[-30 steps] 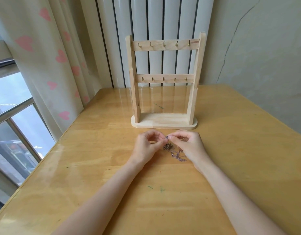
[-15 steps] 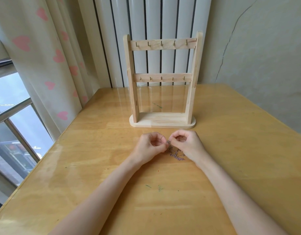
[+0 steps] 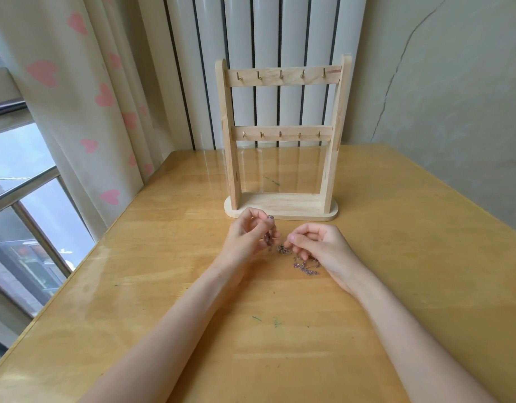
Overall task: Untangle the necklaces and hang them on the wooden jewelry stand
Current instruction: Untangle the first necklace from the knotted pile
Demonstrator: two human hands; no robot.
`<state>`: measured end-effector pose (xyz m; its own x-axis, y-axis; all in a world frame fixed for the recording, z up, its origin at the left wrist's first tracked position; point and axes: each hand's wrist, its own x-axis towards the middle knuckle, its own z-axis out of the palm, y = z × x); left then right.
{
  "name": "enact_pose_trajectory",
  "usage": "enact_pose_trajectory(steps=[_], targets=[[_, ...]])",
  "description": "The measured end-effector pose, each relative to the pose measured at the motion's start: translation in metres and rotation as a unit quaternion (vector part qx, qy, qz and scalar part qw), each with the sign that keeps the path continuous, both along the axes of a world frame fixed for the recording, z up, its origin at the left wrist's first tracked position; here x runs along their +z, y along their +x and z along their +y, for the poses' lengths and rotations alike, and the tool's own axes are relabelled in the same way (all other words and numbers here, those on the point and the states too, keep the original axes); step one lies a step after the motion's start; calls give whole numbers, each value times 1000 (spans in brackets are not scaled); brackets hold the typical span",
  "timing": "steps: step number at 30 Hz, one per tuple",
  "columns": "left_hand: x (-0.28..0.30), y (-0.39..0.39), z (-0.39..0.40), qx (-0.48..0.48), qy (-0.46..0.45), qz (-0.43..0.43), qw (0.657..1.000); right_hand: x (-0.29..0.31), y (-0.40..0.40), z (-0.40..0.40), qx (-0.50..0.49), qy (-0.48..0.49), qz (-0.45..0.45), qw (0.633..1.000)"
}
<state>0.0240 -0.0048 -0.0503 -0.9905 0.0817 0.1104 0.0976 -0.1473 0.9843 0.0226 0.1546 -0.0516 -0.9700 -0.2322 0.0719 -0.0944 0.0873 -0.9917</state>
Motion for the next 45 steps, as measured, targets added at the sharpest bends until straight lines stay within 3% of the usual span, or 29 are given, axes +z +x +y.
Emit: enact_pose_trajectory(steps=[7,14,19,23,31,33,37,41,45], targets=[[-4,0,3,-42,-25,48,998,1,5,-14,6,21,-2,1000],[-3,-1,2,-21,84,-27,996,4,1,-6,6,-26,-18,999],[-4,-1,6,14,-33,-2,999,2,0,-5,-72,45,19,996],[-3,-2,5,21,-23,-10,999,3,0,-6,-110,22,50,992],[-3,-2,6,-26,34,-40,998,3,2,-6,-64,-92,-54,992],[-6,-2,5,-60,34,-48,996,4,4,-6,-69,-70,-49,994],[-8,-3,5,-59,-53,-20,997,4,4,-6,-98,-14,-7,995],[-6,-3,2,-4,-91,9,996,6,2,0,-123,-119,-32,985],[-5,-3,5,24,-126,19,992,8,3,0,-41,-205,-78,975]])
